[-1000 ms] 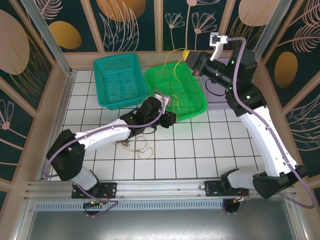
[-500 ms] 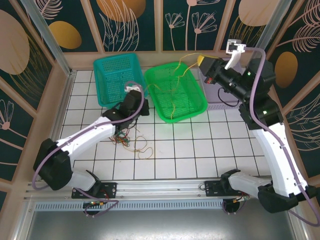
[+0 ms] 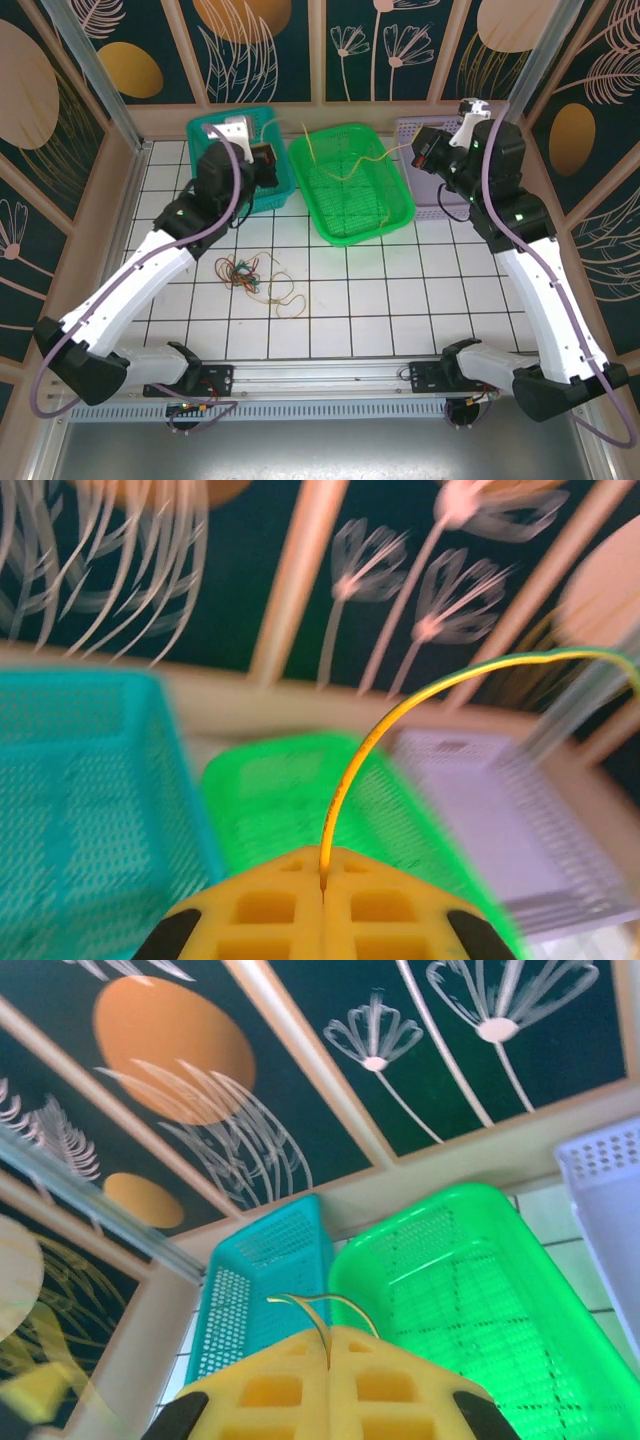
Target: Untangle the cables
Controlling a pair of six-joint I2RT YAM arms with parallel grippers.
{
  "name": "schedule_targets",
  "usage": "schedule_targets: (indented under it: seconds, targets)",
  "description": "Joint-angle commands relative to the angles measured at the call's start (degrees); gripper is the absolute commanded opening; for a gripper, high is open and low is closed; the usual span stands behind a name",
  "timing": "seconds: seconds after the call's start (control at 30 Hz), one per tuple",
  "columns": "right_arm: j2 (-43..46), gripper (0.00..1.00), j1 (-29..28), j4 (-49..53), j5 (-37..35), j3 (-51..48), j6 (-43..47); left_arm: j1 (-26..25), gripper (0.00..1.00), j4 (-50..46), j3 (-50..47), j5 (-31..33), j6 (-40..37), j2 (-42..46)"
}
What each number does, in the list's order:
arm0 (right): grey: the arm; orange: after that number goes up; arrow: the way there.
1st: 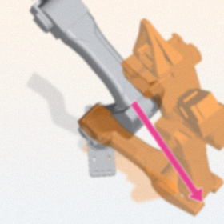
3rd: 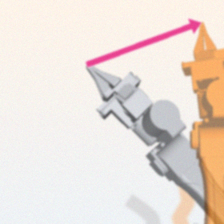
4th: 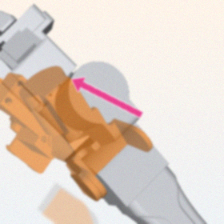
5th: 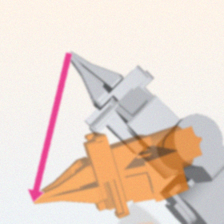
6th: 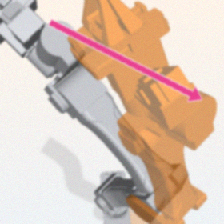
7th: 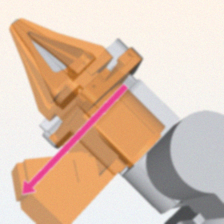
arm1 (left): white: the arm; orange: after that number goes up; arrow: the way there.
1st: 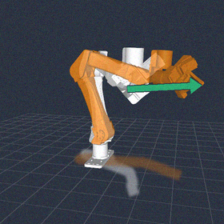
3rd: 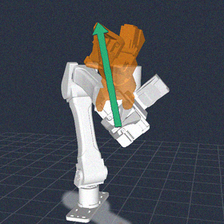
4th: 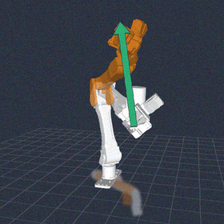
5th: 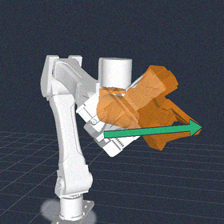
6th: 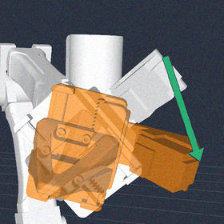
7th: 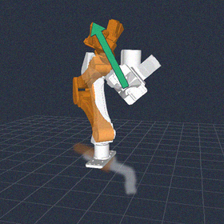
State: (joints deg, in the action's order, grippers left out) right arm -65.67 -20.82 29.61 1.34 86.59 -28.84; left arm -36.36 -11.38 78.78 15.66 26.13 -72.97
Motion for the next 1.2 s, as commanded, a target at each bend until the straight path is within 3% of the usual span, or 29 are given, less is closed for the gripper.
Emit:
schedule_targets:
  seconds: [0.0, 0.2, 0.47, 0.63, 0.97, 1.1, 1.17]
  targets:
    - [0.1, 0.0, 3.34, 0.31, -4.14, -1.76, -8.8, 0.14, 0.0, 7.94, 6.36, -10.38, -2.69, -0.56]
    - [-4.91, 0.0, 15.18, -1.5, 3.55, -0.24, -22.07, 0.06, 0.0, 12.89, 19.97, -22.96, 1.94, -10.86]
    - [-13.49, 0.0, 26.73, -11.34, 10.76, 2.73, -30.72, -2.73, 0.0, 18.52, 32.11, -33.27, 6.65, -21.47]
    - [-23.07, 0.0, 30.45, -16.54, 15.04, 11.72, -29.45, -7.75, 0.0, 18.58, 35.21, -38.27, 7.74, -25.73]
    - [-45.06, 0.0, 32.78, -15.48, 20.4, 36.71, -18.94, -10.62, 0.0, 22.31, 35.42, -36.93, 14.97, -38.47]
    - [-50.21, 0.0, 32.89, -16.51, 20.0, 39.45, -15.6, -10.92, 0.0, 24.11, 39.77, -38.0, 18.01, -47.73]
    - [-51.58, 0.0, 33.12, -18.98, 19.62, 39.37, -14.69, -11.6, 0.0, 23.45, 46.4, -38.57, 19.72, -53.93]
